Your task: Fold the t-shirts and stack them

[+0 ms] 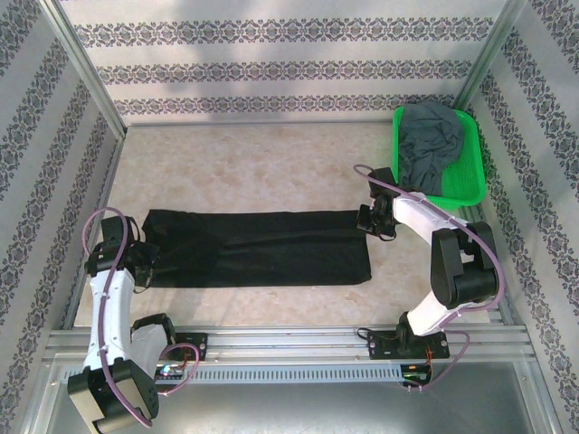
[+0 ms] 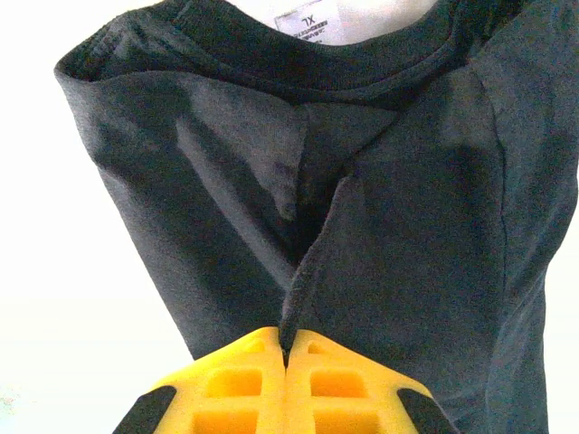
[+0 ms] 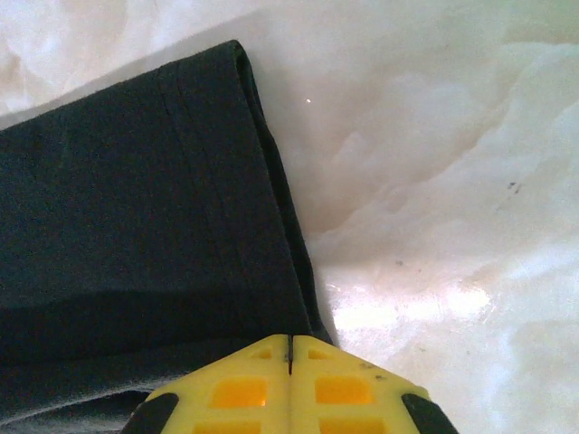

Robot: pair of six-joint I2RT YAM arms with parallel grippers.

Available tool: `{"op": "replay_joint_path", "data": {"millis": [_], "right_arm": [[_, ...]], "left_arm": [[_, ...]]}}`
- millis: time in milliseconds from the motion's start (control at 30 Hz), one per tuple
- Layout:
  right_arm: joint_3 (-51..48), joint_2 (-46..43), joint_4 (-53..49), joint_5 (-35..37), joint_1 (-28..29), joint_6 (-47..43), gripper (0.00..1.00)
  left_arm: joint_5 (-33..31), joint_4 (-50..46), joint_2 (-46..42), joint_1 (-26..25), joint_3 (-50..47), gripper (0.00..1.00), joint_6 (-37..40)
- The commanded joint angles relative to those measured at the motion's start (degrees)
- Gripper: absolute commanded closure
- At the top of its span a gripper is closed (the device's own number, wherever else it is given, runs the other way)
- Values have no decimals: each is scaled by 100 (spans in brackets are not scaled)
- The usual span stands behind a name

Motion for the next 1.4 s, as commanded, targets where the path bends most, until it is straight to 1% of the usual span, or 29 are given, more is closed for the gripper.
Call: {"op": "replay_joint_path", "data": {"millis": [0, 33, 133, 267, 300, 367, 400, 467, 567, 633, 700, 767, 833, 900, 967, 1000, 1167, 1367], "right_arm": [[-120, -227, -234, 53, 55, -57, 100], [-124, -238, -246, 53, 62, -64, 99], [-176, -244, -255, -20, 68, -68, 93], [-210, -159, -290, -52, 67, -20, 89], [-201, -174, -298, -45, 72, -7, 87], [-189, -258, -335, -1, 72, 47, 78], [-181, -312, -375, 42, 72, 84, 76], [-176, -554, -413, 112, 89, 141, 70], [-135, -853, -418, 161, 138, 300, 67], [-18, -852, -393, 86, 235, 406, 67], [146, -668, -337, 11, 441, 526, 69], [280, -424, -222, -56, 670, 636, 73], [359, -118, -108, -134, 804, 784, 81], [366, 197, 6, -182, 827, 930, 91], [398, 478, -18, -134, 822, 985, 98], [457, 629, -101, -108, 821, 997, 100], [768, 1199, -597, 163, 812, 904, 100], [887, 1317, -746, 318, 788, 882, 100]], "left_arm": [[-264, -252, -123, 52, -38, 100, 105], [-295, -297, -147, 58, -49, 100, 111], [-266, -338, -233, 58, -161, 100, 75], [-119, -420, -415, 57, -381, 100, -90], [-104, -453, -477, 58, -428, 100, -111], [-92, -487, -592, 57, -523, 100, -148], [-83, -502, -621, 52, -542, 100, -158], [-57, -497, -618, 58, -580, 100, -179], [-23, -423, -571, 54, -587, 100, -216], [-25, -397, -556, 55, -568, 100, -219], [-4, -351, -532, 57, -573, 100, -216], [47, -308, -509, 58, -574, 100, -245], [113, -263, -479, 58, -562, 100, -268], [167, -277, -486, 51, -488, 100, -316], [198, -349, -503, 58, -358, 100, -343], [201, -401, -520, 55, -274, 100, -359], [338, -688, -579, 57, 228, 100, -497], [655, -966, -690, 55, 643, 100, -859]]}}
